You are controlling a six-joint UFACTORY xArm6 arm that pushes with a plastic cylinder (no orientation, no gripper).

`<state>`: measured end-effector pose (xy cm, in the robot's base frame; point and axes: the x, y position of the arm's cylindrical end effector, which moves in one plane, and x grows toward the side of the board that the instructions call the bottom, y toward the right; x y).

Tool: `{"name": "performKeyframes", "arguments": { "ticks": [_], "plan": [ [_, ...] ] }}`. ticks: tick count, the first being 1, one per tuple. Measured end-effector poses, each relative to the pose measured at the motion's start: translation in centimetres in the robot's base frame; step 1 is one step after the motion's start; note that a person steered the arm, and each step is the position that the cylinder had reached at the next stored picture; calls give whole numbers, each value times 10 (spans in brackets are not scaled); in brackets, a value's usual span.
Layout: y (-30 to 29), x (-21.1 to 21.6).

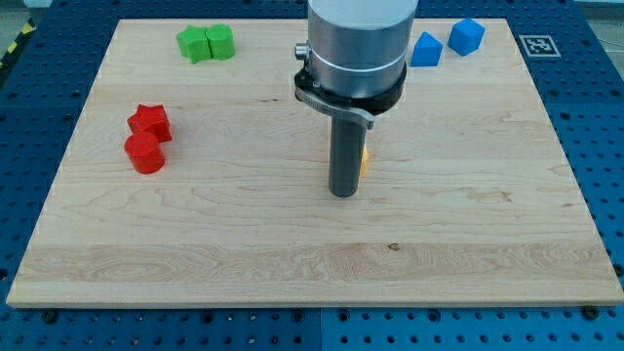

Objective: Move the arm parallel to the bottom of the blue cube

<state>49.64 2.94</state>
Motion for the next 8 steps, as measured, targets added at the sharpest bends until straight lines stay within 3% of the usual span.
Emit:
{"name": "performKeyframes", "arguments": {
  "ticks": [5,6,8],
  "plan": [
    [2,-11],
    [24,14],
    [102,10]
  ]
}}
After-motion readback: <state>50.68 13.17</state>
